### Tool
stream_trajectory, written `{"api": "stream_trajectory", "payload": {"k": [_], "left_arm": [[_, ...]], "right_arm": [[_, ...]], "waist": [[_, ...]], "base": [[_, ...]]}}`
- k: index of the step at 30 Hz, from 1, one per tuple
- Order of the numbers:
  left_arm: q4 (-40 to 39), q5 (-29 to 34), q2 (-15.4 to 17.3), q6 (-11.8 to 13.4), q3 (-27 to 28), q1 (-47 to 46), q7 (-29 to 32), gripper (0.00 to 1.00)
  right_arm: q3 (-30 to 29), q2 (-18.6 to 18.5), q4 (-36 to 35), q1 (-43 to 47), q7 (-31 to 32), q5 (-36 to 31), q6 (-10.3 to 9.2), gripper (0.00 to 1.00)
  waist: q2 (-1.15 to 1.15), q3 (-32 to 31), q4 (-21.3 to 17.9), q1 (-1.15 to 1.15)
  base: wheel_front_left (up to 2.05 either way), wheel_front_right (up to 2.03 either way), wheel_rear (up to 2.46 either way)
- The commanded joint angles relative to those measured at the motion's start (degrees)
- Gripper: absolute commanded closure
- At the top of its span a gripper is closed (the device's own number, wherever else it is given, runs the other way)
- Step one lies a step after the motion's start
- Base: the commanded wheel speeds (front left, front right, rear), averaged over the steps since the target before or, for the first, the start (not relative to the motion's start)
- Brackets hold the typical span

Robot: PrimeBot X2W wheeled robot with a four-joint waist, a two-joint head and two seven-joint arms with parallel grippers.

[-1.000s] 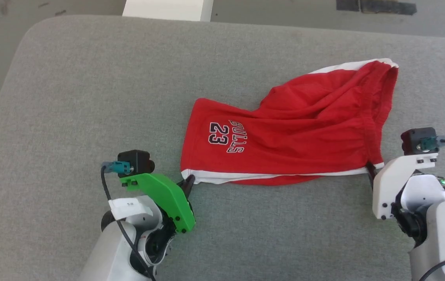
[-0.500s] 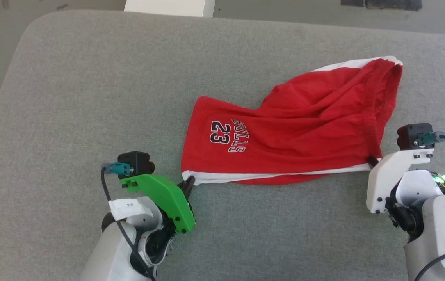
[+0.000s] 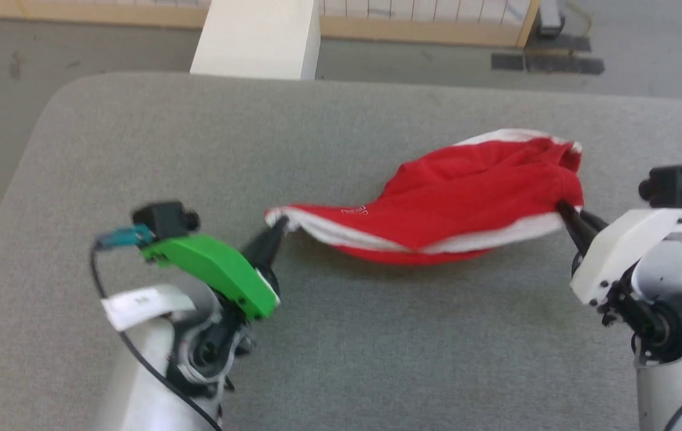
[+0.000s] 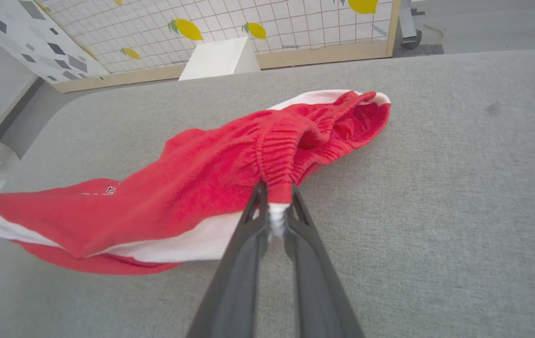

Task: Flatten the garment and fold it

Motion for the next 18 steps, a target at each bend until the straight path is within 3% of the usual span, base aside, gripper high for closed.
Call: {"api": "stream_trajectory", "payload": {"k": [1, 9, 14, 18], "left_arm": [[-1.5, -0.3, 0.8, -0.5, 0.7, -2.1, -0.2, 1.00], [-7.4, -3.4, 2.6, -0.9, 5.0, -11.4, 1.3, 1.00], [-6.5, -0.3, 6.2, 0.5, 7.0, -18.8, 1.2, 1.00], [-3.2, -0.7, 6.7, 1.3, 8.1, -24.0, 1.6, 1.00]], "right_arm": [[0.3, -0.1, -2.5, 0.2, 1.1, 1.2, -0.08, 1.00], [-0.4, -1.7, -15.0, -3.1, 6.2, 8.0, -0.08, 1.00], [-1.8, -2.4, -17.6, -8.1, 9.7, 11.9, -0.08, 1.00], [-3.7, -1.7, -16.8, -12.2, 12.9, 14.8, -0.08, 1.00]], "waist": [[0.00, -2.7, -1.0, 0.00], [0.00, -7.6, -1.6, 0.00], [0.00, -9.2, -1.7, 0.00], [0.00, -9.0, -1.5, 0.00]], "base": [[0.00, 0.00, 0.00], [0.00, 0.00, 0.00], [0.00, 0.00, 0.00], [0.00, 0.00, 0.00]]}}
